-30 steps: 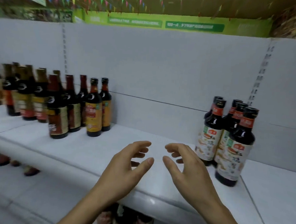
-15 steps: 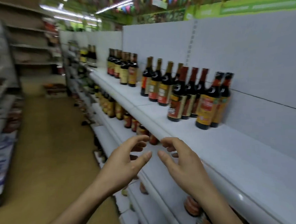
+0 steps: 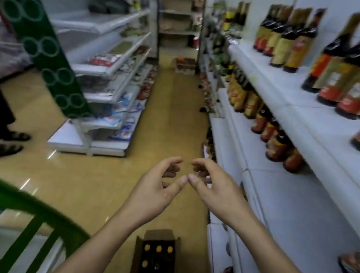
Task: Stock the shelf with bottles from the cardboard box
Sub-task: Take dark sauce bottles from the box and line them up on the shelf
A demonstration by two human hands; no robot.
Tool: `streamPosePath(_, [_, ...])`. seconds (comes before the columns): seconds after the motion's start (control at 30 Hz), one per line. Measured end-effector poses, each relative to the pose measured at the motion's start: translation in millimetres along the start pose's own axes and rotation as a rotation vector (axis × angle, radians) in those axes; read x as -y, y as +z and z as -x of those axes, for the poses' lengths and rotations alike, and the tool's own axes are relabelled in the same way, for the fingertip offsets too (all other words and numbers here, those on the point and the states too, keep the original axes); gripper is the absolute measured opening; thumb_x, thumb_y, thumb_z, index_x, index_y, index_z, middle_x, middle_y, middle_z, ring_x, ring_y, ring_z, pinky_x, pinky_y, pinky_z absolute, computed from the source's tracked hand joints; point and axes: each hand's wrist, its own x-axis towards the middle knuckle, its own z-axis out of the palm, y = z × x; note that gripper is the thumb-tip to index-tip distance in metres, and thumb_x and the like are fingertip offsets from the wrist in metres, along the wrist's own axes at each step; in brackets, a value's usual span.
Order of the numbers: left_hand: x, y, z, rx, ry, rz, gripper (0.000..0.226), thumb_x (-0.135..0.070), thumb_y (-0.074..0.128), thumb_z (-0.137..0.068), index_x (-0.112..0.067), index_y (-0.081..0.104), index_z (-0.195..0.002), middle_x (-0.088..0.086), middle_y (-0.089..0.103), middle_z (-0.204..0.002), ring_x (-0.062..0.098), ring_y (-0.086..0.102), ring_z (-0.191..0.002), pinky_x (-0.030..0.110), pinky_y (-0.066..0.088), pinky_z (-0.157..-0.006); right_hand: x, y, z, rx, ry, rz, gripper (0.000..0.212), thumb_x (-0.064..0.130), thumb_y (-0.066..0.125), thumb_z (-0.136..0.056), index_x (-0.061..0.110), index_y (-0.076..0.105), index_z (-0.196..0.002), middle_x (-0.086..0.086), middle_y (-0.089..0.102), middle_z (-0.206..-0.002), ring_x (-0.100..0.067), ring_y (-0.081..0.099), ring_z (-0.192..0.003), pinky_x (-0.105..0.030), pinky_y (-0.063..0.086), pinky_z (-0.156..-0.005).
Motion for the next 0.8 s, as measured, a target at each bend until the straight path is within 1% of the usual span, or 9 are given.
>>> streamPosePath(0.07, [16.0, -0.3, 8.0, -0.041, -0.067, -0.025, 0.044, -0.041, 0.069, -0.096, -0.043, 0.056, -0.138, -0.019, 0.064, -0.121, -0.011, 0.059, -0.113, 0.005, 0.050, -0.083, -8.0, 19.1, -6.4, 0.068, -0.008, -0.032, 0.038, 0.052, 0.057, -0.096, 0.042, 0.052, -0.132, 0.023, 0.060, -0.121, 0.005, 0.056, -0.111, -0.028, 0.052, -0.094])
streamPosePath(0.2, [47.4, 1.5, 24.2, -0.095, -0.189, -0.060, 0.048, -0.044, 0.067, -0.096, -0.043, 0.052, -0.142, -0.021, 0.062, -0.124, -0.008, 0.058, -0.116, 0.006, 0.049, -0.080, -25.0, 58.4, -12.2, 0.208, -0.017, -0.064, 0.039, 0.052, 0.056, -0.096, 0.040, 0.053, -0.133, 0.021, 0.060, -0.122, 0.003, 0.057, -0.110, -0.030, 0.054, -0.093])
streamPosePath(0.4, [95.5, 15.1, 42.7, -0.095, -0.335, -0.063, 0.050, -0.043, 0.066, -0.098, -0.042, 0.048, -0.145, -0.022, 0.060, -0.124, -0.008, 0.057, -0.116, 0.010, 0.048, -0.080, -55.9, 107.8, -4.7, 0.343, 0.032, -0.100, 0.042, 0.046, 0.059, -0.098, 0.031, 0.054, -0.137, 0.015, 0.061, -0.124, -0.001, 0.057, -0.110, -0.030, 0.054, -0.092])
streamPosePath(0.53, [133.0, 29.0, 50.4, -0.079, -0.409, -0.069, 0.050, -0.039, 0.066, -0.099, -0.036, 0.049, -0.146, -0.018, 0.060, -0.124, -0.009, 0.057, -0.112, 0.008, 0.046, -0.078, -86.4, 135.6, 4.2, 0.408, 0.105, -0.115, 0.042, 0.048, 0.060, -0.098, 0.033, 0.054, -0.137, 0.015, 0.061, -0.121, 0.000, 0.058, -0.110, -0.026, 0.053, -0.089])
streamPosePath(0.63, [173.6, 44.3, 56.0, -0.038, -0.474, -0.052, 0.048, -0.034, 0.067, -0.099, -0.033, 0.051, -0.145, -0.017, 0.061, -0.120, -0.011, 0.057, -0.107, 0.006, 0.047, -0.075, -117.4, 161.9, 15.2, 0.442, 0.175, -0.135, 0.040, 0.046, 0.061, -0.098, 0.032, 0.055, -0.135, 0.016, 0.061, -0.117, 0.005, 0.058, -0.104, -0.019, 0.049, -0.082])
streamPosePath(0.7, [205.7, 57.9, 61.6, -0.009, -0.513, -0.037, 0.047, -0.031, 0.068, -0.099, -0.029, 0.053, -0.144, -0.016, 0.062, -0.119, -0.011, 0.057, -0.106, 0.005, 0.046, -0.077, -141.8, 182.8, 26.0, 0.451, 0.224, -0.144, 0.037, 0.043, 0.062, -0.098, 0.033, 0.056, -0.133, 0.018, 0.061, -0.113, 0.007, 0.058, -0.102, -0.015, 0.048, -0.078])
streamPosePath(0.8, [256.3, 81.4, 71.2, 0.033, -0.569, -0.027, 0.047, -0.030, 0.068, -0.099, -0.026, 0.054, -0.144, -0.009, 0.064, -0.120, -0.004, 0.060, -0.108, 0.012, 0.048, -0.084, -180.2, 218.5, 44.7, 0.479, 0.304, -0.167, 0.036, 0.042, 0.061, -0.099, 0.032, 0.056, -0.133, 0.018, 0.062, -0.113, 0.012, 0.057, -0.102, -0.008, 0.048, -0.075])
